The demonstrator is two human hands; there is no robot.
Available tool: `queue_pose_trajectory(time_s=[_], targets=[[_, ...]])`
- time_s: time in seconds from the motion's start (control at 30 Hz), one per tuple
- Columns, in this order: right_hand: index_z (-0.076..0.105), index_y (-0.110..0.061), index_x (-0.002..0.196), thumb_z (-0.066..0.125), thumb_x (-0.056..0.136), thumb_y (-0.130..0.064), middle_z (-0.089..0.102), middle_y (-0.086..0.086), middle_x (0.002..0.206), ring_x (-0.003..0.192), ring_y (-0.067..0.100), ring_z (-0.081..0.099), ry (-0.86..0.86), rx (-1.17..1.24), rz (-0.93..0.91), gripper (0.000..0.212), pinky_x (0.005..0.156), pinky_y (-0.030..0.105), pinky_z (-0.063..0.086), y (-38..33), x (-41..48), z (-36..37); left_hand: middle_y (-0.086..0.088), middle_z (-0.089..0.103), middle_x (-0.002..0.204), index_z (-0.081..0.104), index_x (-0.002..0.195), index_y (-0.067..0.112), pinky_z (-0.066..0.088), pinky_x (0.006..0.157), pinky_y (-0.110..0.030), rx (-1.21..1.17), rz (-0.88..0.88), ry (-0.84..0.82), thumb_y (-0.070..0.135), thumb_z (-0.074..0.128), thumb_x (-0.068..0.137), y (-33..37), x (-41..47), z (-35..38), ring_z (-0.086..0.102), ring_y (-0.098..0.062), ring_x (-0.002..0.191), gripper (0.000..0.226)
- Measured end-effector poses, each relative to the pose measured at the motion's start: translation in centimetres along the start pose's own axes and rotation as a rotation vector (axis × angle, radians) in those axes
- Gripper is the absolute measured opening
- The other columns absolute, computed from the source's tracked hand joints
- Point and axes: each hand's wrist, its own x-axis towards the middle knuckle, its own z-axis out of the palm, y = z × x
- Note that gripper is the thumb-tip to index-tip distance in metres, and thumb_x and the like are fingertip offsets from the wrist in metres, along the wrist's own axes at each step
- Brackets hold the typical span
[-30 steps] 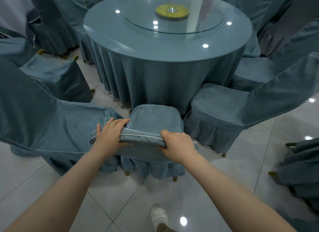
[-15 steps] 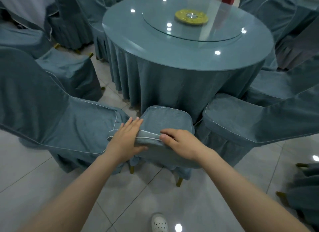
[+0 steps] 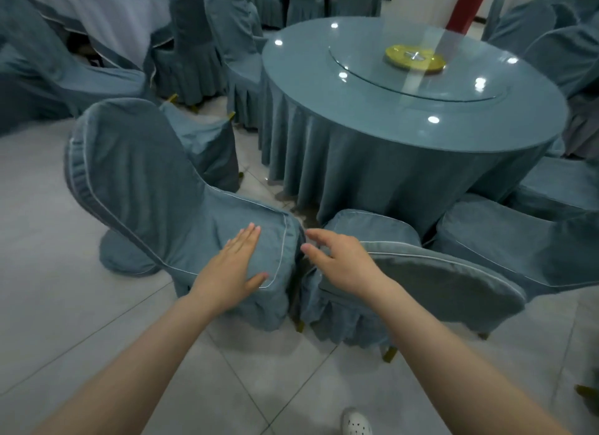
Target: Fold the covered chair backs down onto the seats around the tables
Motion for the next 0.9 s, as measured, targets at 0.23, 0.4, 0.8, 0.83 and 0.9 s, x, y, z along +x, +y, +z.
queue_pose_trajectory(time_s=[0.23,0.4,0.8,0.83,0.9], targets=[[0.048,-0.022,0.138,0.051,0.094,-0.046,0.053,-0.006,0.139,0.126,0.012,0.049,-0.043,0.005,-0.038,0.051,0.105,0.025,0.035,-9.5,3.9,6.9,0.005,-0.002,0.158,0.001,0.151,0.019,0.001,0.115,-0.022,-0.022,-0.079,0.06,0.042,0.057,0.09,-10.3,-5.1,-6.0,0.002,-0.01,0.145,0.086],[0.05,-0.02,0.136,0.053,0.094,-0.043,0.054,-0.005,0.137,0.126,0.014,0.05,-0.105,-0.016,-0.096,0.048,0.108,0.03,0.036,-15.7,9.1,11.5,0.006,0.001,0.158,0.006,0.151,0.021,0.001,0.114,-0.022,-0.039,-0.147,0.1,0.043,0.054,0.091,-17.7,-7.3,-9.2,0.004,-0.011,0.145,0.08],[0.053,-0.019,0.134,0.056,0.093,-0.039,0.057,-0.003,0.134,0.121,0.011,0.054,-0.364,0.061,-0.281,0.046,0.101,0.02,0.036,-31.8,25.9,29.6,0.008,0.006,0.158,0.007,0.151,0.024,0.003,0.11,-0.018,0.03,-0.422,0.143,0.048,0.048,0.091,-40.4,-10.9,-16.4,0.006,-0.008,0.144,0.076],[0.053,-0.018,0.134,0.055,0.093,-0.039,0.057,-0.003,0.135,0.122,0.012,0.053,-0.382,0.067,-0.28,0.046,0.102,0.022,0.036,-33.3,27.3,31.2,0.008,0.005,0.158,0.007,0.151,0.024,0.003,0.11,-0.018,0.037,-0.451,0.118,0.049,0.047,0.092,-42.5,-11.1,-17.2,0.006,-0.007,0.145,0.076],[0.051,-0.018,0.136,0.054,0.093,-0.039,0.055,-0.002,0.137,0.125,0.013,0.051,-0.421,0.061,-0.277,0.047,0.105,0.025,0.036,-36.0,29.7,33.7,0.008,0.003,0.158,0.005,0.151,0.024,0.001,0.111,-0.019,0.044,-0.487,0.069,0.05,0.045,0.092,-46.4,-11.1,-18.3,0.005,-0.007,0.145,0.076]])
